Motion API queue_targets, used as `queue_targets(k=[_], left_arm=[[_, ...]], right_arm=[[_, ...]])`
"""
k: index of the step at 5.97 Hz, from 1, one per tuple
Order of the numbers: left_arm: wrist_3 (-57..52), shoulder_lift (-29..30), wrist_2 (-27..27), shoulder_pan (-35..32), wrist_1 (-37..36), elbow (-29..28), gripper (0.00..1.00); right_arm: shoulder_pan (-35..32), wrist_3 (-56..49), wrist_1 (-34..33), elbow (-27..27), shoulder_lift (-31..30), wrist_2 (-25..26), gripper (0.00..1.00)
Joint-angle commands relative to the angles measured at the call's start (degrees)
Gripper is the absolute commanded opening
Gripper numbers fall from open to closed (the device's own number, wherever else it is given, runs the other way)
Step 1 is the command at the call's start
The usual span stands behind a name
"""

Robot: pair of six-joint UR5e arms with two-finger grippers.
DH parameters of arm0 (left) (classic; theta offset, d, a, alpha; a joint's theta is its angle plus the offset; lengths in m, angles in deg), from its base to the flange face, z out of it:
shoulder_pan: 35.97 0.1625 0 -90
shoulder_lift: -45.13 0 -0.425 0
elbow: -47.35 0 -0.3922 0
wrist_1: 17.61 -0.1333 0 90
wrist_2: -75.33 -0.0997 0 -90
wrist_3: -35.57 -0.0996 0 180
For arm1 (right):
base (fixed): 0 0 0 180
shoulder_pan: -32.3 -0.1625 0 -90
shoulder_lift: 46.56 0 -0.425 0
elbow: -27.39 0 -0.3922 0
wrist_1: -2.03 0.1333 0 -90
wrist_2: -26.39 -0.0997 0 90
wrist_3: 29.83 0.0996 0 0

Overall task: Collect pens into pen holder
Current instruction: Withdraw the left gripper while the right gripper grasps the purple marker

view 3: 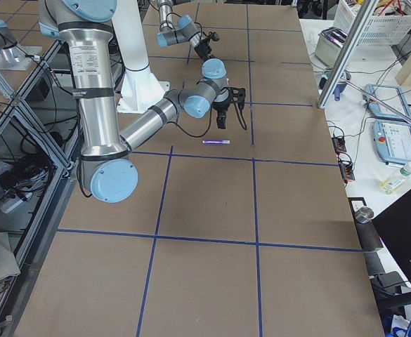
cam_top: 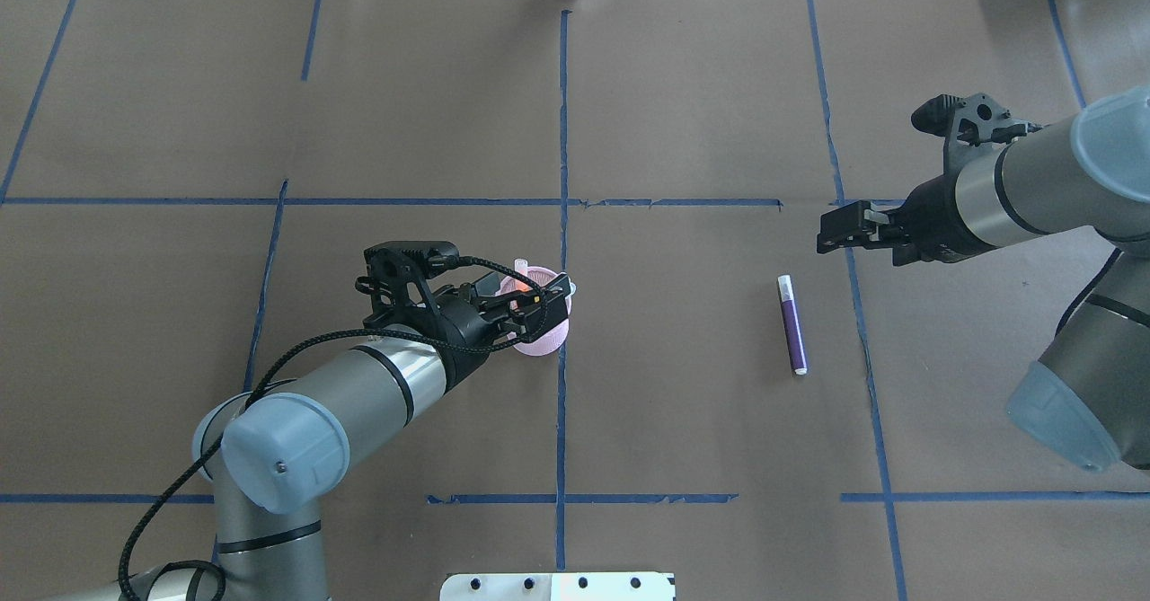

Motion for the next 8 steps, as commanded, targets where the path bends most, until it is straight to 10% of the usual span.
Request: queue_targets(k=[1, 3, 8], left_arm=[[-0.35, -8.53, 12.71, -5.53, -0.42, 1.50, 1.00], [-9.77, -17.34, 31.80, -17.22, -0.60, 1.51, 1.00], [-28.65, -23.26, 48.73, -35.78, -19.84, 3.62, 1.00]], right_arm=[[3.37, 0.66, -9.09, -7.06, 8.93, 0.11, 1.00], [6.10, -5.53, -18.76, -12.34, 13.65, 0.19, 1.00], [6.91, -10.06, -18.94, -17.27, 13.91, -1.99, 0.99]])
